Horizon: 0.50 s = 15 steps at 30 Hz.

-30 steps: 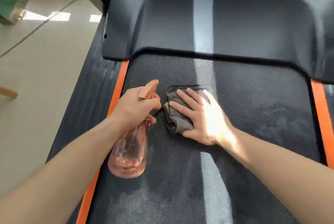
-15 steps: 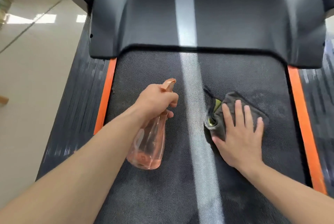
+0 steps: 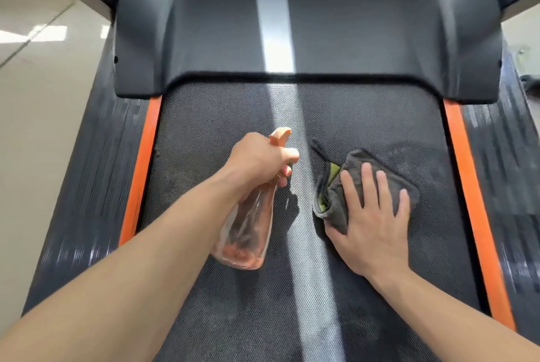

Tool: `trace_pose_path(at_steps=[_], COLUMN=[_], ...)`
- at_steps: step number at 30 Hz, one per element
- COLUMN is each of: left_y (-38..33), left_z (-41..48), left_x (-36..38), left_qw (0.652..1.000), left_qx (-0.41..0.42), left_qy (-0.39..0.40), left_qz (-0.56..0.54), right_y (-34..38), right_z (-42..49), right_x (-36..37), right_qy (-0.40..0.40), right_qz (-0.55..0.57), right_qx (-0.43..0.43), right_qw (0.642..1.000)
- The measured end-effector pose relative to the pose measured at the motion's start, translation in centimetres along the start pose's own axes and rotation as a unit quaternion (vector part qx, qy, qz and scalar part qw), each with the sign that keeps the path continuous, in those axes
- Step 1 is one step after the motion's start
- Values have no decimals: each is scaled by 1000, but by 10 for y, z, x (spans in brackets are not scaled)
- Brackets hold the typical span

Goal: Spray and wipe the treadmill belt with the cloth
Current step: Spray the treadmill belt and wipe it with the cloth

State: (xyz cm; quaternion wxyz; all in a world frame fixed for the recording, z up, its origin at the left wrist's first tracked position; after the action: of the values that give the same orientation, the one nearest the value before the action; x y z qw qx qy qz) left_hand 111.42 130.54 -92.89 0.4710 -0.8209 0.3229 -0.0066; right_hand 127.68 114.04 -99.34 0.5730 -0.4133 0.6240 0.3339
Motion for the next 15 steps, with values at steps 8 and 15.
trace_pose_path(at_steps=[8, 15], left_y=[12, 7], left_z=[-7, -4], left_x=[-21, -58], left_qw=[1000, 992], left_qx=[7, 51], left_qy=[-15, -113], left_qz=[-11, -30], right_y=[9, 76], right_z=[0, 91], right_x=[-5, -20], right_qy=[-14, -17], right_qz=[-13, -6], right_qx=[-79, -250], right_qw=[997, 968])
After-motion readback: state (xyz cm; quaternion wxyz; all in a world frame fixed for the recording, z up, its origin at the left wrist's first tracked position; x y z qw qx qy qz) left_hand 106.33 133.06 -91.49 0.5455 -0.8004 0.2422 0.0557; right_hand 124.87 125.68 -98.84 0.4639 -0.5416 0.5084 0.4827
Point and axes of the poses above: each hand's wrist, its own z-axis towards the middle knuckle, its own x-axis out of the palm, y = z × x, the point moved 4 cm from there along z, towards the middle knuckle, and after that the axes turned 9 degrees about x, right-handed, at the moved point
